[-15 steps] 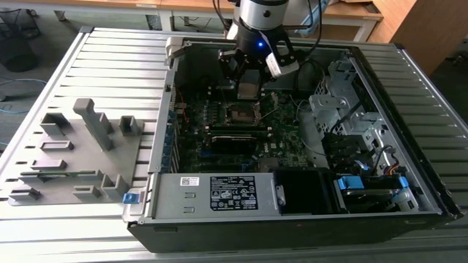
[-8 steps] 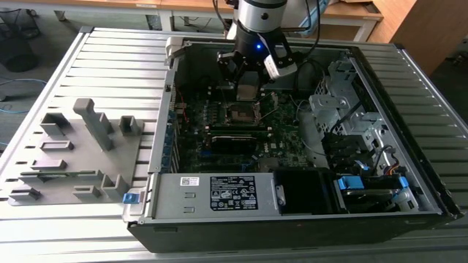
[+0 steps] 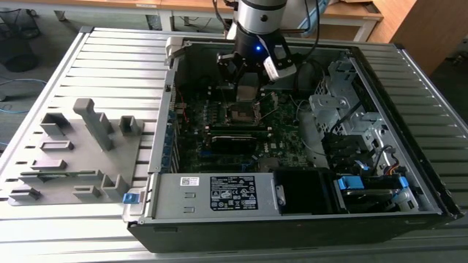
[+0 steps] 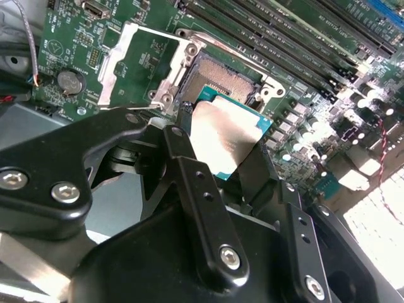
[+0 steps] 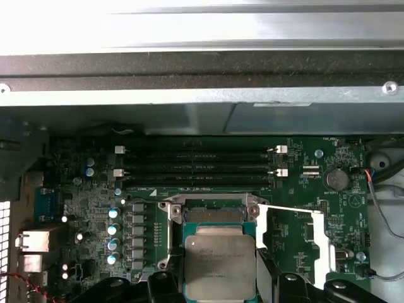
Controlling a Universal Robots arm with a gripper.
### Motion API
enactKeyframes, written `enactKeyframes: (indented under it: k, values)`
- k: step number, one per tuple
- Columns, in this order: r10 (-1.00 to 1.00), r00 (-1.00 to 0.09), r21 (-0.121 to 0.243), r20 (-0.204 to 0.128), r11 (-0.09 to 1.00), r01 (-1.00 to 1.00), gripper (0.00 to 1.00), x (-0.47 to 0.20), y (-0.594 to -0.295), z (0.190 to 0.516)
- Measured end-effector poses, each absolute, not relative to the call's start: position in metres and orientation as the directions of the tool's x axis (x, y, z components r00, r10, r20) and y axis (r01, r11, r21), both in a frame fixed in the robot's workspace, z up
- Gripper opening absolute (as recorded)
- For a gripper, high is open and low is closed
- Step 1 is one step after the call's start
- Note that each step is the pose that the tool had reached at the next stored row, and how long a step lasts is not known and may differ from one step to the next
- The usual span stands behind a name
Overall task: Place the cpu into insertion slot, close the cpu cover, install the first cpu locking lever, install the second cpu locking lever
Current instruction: 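Place the cpu into insertion slot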
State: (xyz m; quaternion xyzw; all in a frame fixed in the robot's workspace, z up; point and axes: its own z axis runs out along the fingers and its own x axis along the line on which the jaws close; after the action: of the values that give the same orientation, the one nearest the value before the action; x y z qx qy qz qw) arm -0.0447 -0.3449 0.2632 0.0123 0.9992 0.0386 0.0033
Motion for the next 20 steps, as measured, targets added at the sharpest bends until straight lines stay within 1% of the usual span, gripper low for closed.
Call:
enactKeyframes:
  k: [12,20]
  values:
    - [0.025,-1.0,0.075,-0.009,0.997,0.024,0.54,-0.048,-0.345,0.243]
    - [0.029,-1.0,0.074,-0.009,0.997,0.029,0.54,-0.048,-0.345,0.241]
